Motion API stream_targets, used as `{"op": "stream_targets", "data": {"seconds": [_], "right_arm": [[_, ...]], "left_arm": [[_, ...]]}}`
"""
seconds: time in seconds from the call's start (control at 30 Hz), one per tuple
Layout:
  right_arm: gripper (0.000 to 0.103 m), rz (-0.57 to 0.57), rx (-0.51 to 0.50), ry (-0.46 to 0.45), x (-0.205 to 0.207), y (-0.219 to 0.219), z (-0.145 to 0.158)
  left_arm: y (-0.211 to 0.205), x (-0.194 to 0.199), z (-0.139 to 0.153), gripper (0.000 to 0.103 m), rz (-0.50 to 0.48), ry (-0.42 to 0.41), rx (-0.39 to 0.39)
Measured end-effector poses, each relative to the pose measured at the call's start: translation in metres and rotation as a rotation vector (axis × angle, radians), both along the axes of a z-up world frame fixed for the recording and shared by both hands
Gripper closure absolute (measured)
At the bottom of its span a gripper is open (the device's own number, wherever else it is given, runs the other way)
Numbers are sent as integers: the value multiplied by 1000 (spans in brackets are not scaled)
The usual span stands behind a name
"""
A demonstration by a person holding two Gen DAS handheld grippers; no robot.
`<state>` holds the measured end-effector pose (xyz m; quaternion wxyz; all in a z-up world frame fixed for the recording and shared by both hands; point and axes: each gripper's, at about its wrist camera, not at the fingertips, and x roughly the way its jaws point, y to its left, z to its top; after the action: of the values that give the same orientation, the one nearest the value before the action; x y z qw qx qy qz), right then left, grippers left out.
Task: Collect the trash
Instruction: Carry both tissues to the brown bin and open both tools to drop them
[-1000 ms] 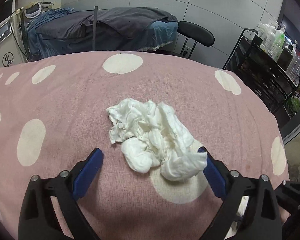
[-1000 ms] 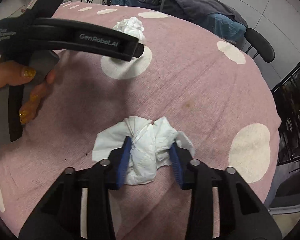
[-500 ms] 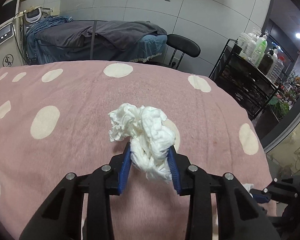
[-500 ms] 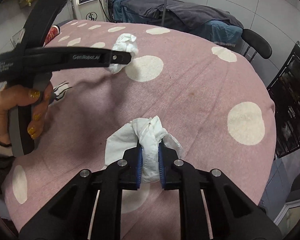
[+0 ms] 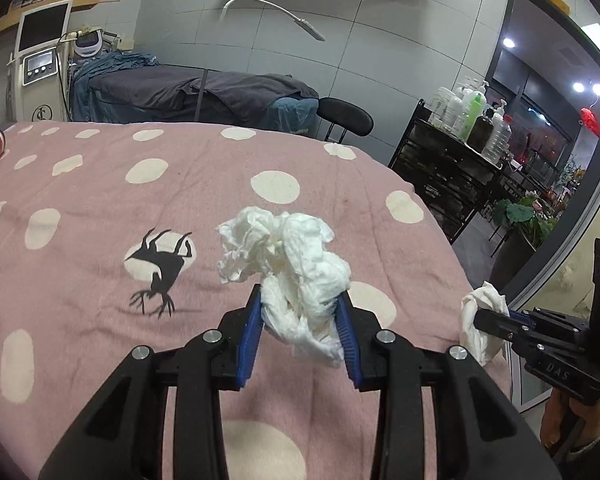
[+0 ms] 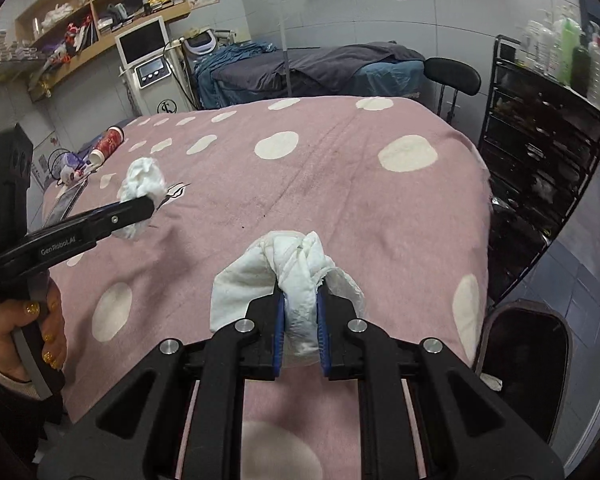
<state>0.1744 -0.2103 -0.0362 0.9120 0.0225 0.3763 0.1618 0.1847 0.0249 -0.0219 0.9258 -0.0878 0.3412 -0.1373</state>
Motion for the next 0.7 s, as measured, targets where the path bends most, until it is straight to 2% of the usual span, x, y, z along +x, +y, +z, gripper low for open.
{"op": "stream_targets", "data": {"seconds": [0.17, 0.43, 0.7], "right_arm": [[89, -97, 62, 3, -32, -37, -8], [89, -269, 106, 0, -62, -95, -17], [89, -440, 63, 37, -60, -147, -46]], "left_arm": [[-21, -38, 10, 68, -22, -47, -27], [-70, -61, 12, 68, -130, -62, -69], [-116, -69, 14, 68, -249, -77, -66]]}}
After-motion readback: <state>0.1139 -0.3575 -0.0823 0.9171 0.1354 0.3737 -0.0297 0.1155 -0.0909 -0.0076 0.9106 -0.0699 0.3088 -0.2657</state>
